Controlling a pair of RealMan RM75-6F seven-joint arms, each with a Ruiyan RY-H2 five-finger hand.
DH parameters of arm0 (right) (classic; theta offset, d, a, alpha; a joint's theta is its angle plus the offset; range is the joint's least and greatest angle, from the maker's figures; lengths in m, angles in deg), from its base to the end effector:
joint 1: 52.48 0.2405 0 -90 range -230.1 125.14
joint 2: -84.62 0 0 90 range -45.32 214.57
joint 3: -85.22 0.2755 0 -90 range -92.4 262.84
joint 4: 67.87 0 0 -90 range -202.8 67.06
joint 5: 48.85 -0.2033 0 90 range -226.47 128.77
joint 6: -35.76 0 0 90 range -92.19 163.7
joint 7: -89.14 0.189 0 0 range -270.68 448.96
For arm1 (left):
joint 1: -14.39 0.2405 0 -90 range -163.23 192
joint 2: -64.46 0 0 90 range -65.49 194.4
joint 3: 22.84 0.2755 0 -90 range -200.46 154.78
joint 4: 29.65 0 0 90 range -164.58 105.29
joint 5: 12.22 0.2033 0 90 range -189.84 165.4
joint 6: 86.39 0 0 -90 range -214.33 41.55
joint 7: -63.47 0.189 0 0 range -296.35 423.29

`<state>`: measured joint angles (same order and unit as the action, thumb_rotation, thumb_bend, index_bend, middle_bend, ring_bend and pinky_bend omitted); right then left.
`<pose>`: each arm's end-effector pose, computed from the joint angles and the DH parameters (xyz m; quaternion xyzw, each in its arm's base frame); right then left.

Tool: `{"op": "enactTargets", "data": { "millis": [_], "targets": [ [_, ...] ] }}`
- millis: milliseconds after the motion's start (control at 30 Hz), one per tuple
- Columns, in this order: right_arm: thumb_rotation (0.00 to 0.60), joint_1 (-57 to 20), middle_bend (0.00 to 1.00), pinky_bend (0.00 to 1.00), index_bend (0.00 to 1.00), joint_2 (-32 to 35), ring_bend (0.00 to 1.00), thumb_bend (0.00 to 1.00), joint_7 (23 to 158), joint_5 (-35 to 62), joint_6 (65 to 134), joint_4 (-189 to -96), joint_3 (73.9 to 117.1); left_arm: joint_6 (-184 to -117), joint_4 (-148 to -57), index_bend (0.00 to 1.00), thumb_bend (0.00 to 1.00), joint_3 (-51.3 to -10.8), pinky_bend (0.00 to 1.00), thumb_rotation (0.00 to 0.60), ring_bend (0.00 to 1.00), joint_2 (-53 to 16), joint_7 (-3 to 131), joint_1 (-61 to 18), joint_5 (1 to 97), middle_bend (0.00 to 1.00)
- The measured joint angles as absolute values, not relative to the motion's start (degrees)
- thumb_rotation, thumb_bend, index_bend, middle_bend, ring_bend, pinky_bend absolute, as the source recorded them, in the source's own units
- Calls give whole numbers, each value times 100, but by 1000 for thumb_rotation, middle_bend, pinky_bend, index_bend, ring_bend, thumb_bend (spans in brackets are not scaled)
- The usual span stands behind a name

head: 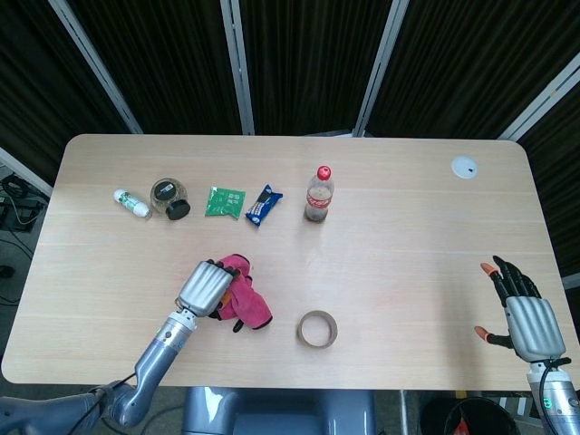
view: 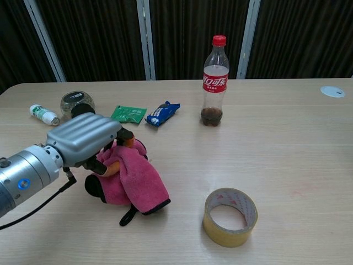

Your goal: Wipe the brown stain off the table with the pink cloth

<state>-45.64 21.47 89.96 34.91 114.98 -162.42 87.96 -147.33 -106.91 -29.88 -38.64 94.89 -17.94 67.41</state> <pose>-0.3251 -0.2362 0.1599 0.6027 -0.4267 0.3727 0.5619 -0.1498 0.3265 -0.0958 -0.7827 -0.2789 -0.3634 0.4213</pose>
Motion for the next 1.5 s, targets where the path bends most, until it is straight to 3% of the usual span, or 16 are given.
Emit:
{"op": "enactTargets", "data": {
  "millis": [433,1067,1500],
  "targets": [
    [600,-4545,0,135,96,2169,0,0,9116,3496,11438,-16236,8791,-14560,-9860,830,663,-2868,581,600,525,-4364,9713,-1912,6443,623],
    [600,-4544,0,135,98,2168,0,0,9043,3490,11419,-16283,8776,-14732,-9592,826,664,-2882,581,600,526,-3182,9585,-1559,5982,623],
    [600,-4551,0,135,98,2172,0,0,9064,3486,11423,-16264,8777,-14692,-10040,826,661,-2856,581,600,526,-3554,9668,-1688,5967,622]
  ]
}}
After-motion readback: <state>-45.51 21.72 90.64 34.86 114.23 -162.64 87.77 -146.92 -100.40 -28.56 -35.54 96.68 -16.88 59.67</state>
